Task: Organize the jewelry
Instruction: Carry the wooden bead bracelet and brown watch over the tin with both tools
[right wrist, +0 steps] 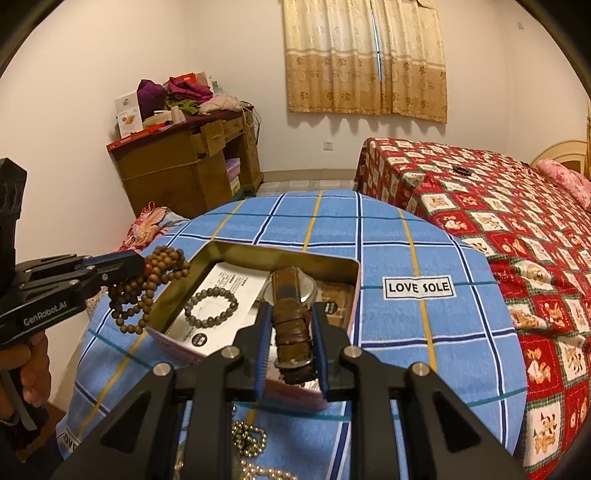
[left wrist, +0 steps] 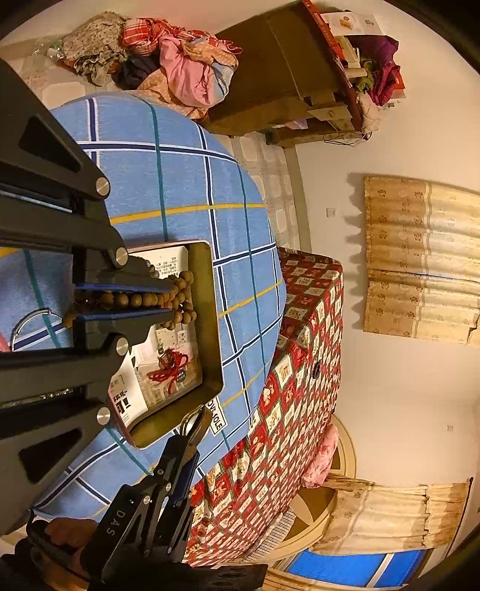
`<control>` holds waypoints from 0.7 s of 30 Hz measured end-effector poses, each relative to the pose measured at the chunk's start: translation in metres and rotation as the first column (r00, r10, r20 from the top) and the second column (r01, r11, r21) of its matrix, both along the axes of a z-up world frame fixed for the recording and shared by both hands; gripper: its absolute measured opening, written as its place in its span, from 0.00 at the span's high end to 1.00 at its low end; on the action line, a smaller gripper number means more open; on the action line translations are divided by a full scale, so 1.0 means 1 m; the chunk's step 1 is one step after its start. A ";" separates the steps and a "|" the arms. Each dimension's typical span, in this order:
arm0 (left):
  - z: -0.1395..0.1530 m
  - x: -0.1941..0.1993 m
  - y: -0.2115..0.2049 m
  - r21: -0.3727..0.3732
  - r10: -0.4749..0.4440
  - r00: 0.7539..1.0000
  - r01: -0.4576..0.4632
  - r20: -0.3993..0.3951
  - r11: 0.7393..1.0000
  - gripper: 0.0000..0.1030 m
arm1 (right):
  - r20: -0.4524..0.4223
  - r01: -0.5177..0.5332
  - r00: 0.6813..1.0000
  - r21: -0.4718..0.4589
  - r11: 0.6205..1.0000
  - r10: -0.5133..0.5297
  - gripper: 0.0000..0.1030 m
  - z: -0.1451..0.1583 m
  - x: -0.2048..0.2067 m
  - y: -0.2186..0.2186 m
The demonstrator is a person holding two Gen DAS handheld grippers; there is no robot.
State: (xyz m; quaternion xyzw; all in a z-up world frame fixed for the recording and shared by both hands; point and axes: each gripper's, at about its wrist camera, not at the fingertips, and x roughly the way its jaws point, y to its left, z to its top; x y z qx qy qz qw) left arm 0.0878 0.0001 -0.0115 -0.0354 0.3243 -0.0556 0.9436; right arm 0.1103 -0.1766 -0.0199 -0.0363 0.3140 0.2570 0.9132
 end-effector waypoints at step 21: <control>-0.008 0.035 -0.001 0.028 -0.013 0.999 0.014 -0.035 1.000 0.93 | -0.011 0.009 1.000 -0.027 1.000 -0.009 0.77 -0.007 0.031 0.018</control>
